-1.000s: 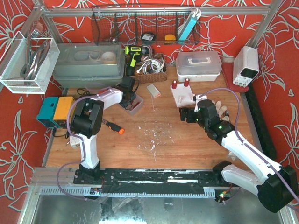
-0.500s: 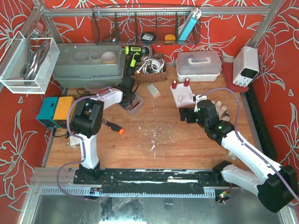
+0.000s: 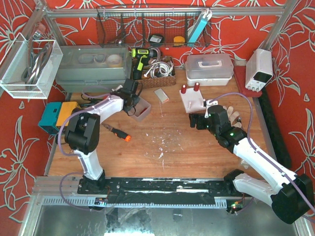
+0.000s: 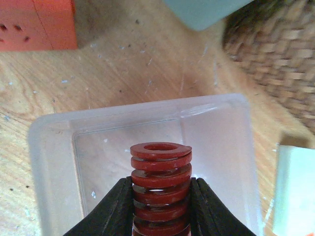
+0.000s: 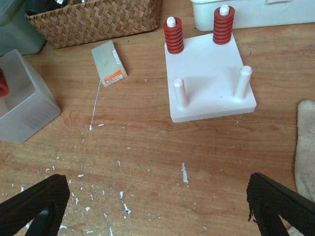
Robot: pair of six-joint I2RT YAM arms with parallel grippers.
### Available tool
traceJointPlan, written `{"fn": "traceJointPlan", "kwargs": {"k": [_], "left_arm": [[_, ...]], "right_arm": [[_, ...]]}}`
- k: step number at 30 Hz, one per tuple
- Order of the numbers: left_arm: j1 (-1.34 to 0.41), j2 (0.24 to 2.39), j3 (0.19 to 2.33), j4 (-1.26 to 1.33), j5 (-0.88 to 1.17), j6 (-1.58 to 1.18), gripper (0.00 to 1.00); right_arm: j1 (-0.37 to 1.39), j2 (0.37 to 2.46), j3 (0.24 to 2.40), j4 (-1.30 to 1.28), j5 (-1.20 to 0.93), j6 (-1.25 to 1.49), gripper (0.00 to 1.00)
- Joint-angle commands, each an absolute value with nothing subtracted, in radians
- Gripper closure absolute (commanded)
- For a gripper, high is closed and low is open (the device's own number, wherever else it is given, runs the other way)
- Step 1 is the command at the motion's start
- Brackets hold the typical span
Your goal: Install the large spring
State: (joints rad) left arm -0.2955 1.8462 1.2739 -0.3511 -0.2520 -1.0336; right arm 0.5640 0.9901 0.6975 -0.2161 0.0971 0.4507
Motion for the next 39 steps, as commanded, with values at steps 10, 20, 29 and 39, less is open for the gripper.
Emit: {"fn": "traceJointPlan", "kwargs": {"k": [10, 20, 29, 39], "left_arm": [[-0.372, 1.492, 1.018, 0.034, -0.275, -0.66, 0.89], [-0.595, 1.297, 0.64, 0.548, -0.168, -0.305, 0.93], [-0.696, 1.264, 0.315, 1.066, 0.035, -0.051, 0.96], [-0.756, 1.274, 0.181, 1.257, 0.075, 0.137, 0.96]], "right_arm": [[0.573, 1.003, 0.699, -0.215, 0.135, 0.434, 0.01], [0.573, 1.015, 0.749, -0.265, 0.116, 0.432, 0.01], [0.576, 1.093, 0.944, -0.393, -0.3, 0.414, 0.1], [0.763, 1.279, 1.129, -0.479, -0.461, 0.424, 0.32]]}}
